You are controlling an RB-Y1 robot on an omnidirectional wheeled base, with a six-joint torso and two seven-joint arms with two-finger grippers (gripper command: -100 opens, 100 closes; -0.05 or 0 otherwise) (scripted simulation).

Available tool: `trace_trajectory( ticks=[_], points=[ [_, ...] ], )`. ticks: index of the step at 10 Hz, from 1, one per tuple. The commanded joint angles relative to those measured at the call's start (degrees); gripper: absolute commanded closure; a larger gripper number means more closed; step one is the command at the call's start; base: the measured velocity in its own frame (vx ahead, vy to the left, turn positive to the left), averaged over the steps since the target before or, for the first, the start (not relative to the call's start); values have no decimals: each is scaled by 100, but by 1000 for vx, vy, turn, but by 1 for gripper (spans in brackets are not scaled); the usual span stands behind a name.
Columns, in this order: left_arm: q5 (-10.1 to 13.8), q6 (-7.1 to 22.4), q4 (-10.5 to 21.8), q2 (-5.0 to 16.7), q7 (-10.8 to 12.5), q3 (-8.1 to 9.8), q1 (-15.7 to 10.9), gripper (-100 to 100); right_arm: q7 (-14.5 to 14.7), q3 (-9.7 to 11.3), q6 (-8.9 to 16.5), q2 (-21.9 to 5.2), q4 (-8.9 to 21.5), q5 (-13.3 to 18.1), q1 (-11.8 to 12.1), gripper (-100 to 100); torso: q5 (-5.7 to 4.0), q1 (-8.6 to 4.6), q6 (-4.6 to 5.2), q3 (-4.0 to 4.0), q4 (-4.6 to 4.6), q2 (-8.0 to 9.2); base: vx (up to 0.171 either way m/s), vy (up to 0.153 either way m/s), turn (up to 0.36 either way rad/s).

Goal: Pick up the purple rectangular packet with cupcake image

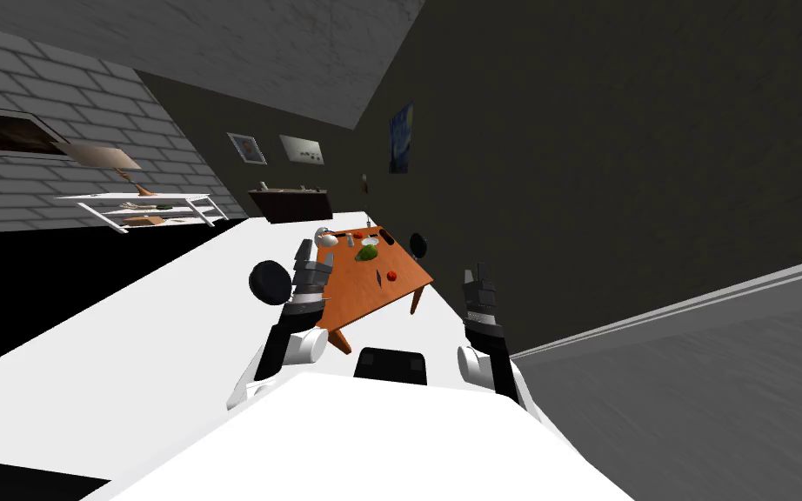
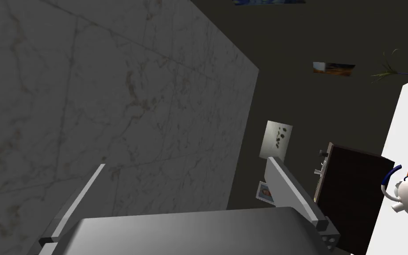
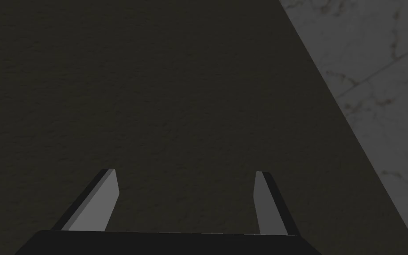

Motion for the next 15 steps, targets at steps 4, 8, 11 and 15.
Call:
trace_trajectory(
  ticks=[4,8,11,15],
  points=[
    [237,674,152,413,-163,179,20,-100,0,0,0,0,0,0,0,0,-2,-8,1,0,0,0,-1,-24,-139],
    [393,1165,242,527,-265,299,32,-100,0,1,0,0,0,0,0,0,-2,-9,2,0,0,0,-2,-24,-112],
    [578,1606,344,612,-384,443,44,-100,0,0,0,0,0,0,0,0,-2,-9,0,1,1,2,-4,-29,-127],
    [786,2254,455,683,-517,606,58,-100,0,0,0,0,0,0,0,0,-2,-9,-1,1,0,2,-3,-30,-129]
  ],
)
